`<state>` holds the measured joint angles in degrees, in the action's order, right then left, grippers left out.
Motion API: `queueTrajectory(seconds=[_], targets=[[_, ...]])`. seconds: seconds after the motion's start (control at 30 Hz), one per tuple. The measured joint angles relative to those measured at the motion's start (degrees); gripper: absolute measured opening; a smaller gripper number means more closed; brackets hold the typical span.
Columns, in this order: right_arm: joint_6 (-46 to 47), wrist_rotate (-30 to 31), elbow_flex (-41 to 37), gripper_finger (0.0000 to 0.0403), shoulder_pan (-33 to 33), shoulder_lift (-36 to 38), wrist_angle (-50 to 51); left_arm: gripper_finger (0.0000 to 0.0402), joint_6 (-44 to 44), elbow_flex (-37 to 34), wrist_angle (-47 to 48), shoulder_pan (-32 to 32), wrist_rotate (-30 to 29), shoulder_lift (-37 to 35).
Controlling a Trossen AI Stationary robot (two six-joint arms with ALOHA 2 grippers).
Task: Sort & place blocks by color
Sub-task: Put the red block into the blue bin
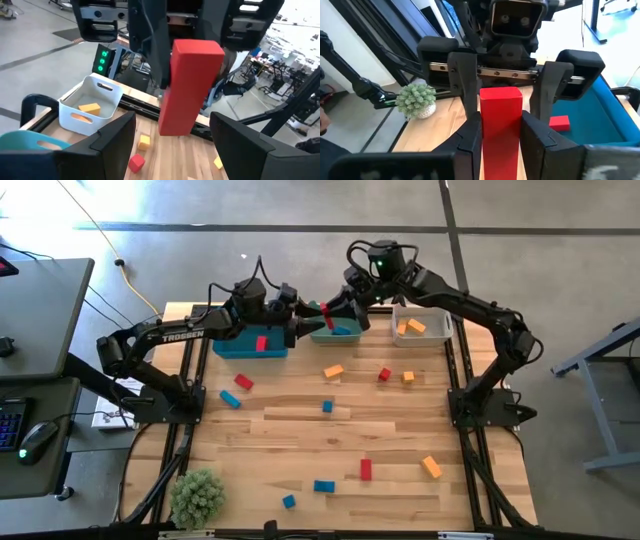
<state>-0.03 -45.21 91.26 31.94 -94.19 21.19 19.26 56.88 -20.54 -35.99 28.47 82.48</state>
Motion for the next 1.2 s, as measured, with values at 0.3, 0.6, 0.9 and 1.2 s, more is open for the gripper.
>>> queueTrajectory(seconds=[0.3,0.6,0.9,1.2], targets=[[2.98,4.73,0.0,0.0075,-2.09,0.0,-0.14,0.0243,3.58,0.0,0.11,0.03,-0.36,0.0],[5.83,10.45,0.0,0.0075,-3.67,0.0,-1.39,0.0243,3.65,0.0,0.11,0.04,-3.02,0.0],[8.12,14.85,0.0,0.0075,-4.76,0.0,-1.61,0.0204,3.09,0.0,0.18,0.11,-3.61,0.02],[8.11,14.57,0.0,0.0076,-4.69,-0.07,-1.47,0.0077,-0.07,0.0,0.09,0.11,-2.98,0.0]])
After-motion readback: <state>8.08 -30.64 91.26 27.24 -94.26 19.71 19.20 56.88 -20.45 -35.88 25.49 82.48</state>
